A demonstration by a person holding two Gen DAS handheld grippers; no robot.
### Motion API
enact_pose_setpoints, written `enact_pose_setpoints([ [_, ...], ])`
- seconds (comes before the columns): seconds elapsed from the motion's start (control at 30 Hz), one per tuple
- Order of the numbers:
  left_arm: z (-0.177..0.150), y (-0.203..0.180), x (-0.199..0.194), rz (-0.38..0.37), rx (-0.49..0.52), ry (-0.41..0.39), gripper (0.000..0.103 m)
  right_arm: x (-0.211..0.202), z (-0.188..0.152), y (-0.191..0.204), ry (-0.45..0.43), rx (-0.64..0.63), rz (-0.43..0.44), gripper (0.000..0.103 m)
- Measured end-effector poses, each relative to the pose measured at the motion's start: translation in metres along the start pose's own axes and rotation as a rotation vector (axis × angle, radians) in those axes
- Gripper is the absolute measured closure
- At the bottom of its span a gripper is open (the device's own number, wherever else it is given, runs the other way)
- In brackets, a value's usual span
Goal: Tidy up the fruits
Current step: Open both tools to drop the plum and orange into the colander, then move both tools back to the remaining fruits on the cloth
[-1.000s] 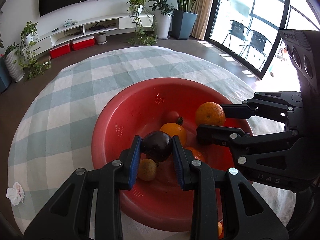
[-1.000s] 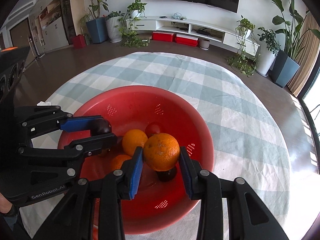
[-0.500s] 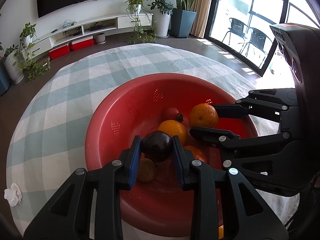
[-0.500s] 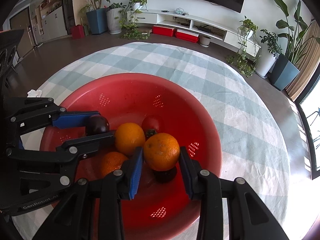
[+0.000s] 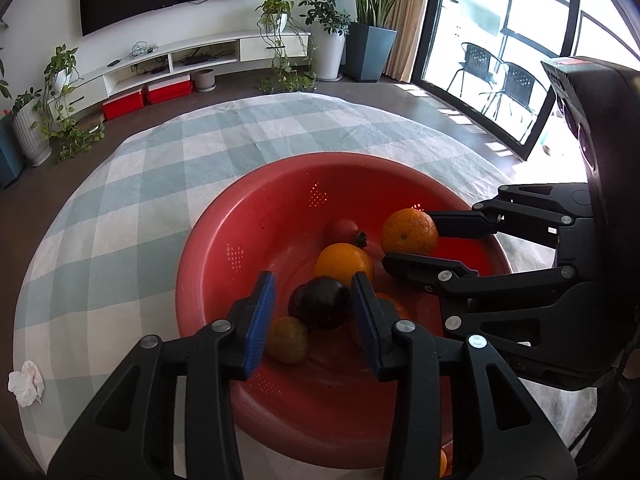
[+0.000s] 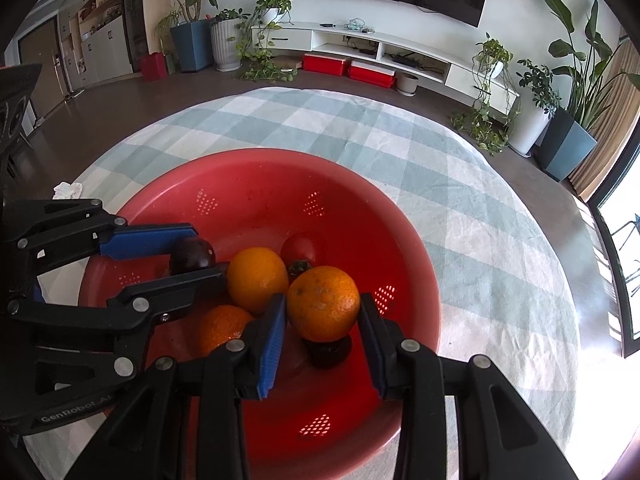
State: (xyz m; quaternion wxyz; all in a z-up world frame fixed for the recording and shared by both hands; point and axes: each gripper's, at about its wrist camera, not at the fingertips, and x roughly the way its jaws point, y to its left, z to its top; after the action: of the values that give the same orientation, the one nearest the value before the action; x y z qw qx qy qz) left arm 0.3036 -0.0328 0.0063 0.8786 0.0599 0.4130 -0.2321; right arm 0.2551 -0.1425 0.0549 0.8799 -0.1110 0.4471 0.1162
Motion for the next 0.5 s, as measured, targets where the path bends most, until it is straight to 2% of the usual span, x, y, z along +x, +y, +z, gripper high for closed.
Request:
enact_pose_setpoints([
  [0.03, 0.001, 0.001, -0.002, 0.004, -0.005, -0.007, 0.051, -0.001, 0.000, -0.001, -0.001, 0.004, -0.004, 0.063],
  [0.1, 0.001, 0.003, -0.005, -0.001, -0.015, -0.016, 0.046, -0.001, 0.001, -0.004, 0.000, 0.018, 0.011, 0.063],
  [0.27, 0.001, 0.002, -0.011, 0.003, -0.020, -0.017, 0.044, -0.003, 0.000, -0.003, 0.002, 0.021, 0.012, 0.062],
  [0.33, 0.001, 0.003, -0.017, 0.007, -0.031, -0.026, 0.037, -0.005, -0.001, -0.004, -0.004, 0.026, 0.020, 0.059],
  [0.37, 0.002, 0.005, -0.021, 0.008, -0.037, -0.034, 0.036, -0.007, -0.001, -0.005, -0.010, 0.029, 0.023, 0.055],
  [0.4, 0.002, 0.006, -0.025, 0.001, -0.045, -0.043, 0.032, -0.009, -0.001, -0.005, -0.018, 0.032, 0.018, 0.047],
  [0.43, 0.003, 0.007, -0.030, -0.007, -0.055, -0.051, 0.027, -0.012, 0.000, -0.006, -0.028, 0.038, 0.019, 0.043],
  [0.5, 0.003, 0.007, -0.039, -0.013, -0.058, -0.071, 0.024, -0.018, 0.000, -0.008, -0.042, 0.055, 0.038, 0.037],
])
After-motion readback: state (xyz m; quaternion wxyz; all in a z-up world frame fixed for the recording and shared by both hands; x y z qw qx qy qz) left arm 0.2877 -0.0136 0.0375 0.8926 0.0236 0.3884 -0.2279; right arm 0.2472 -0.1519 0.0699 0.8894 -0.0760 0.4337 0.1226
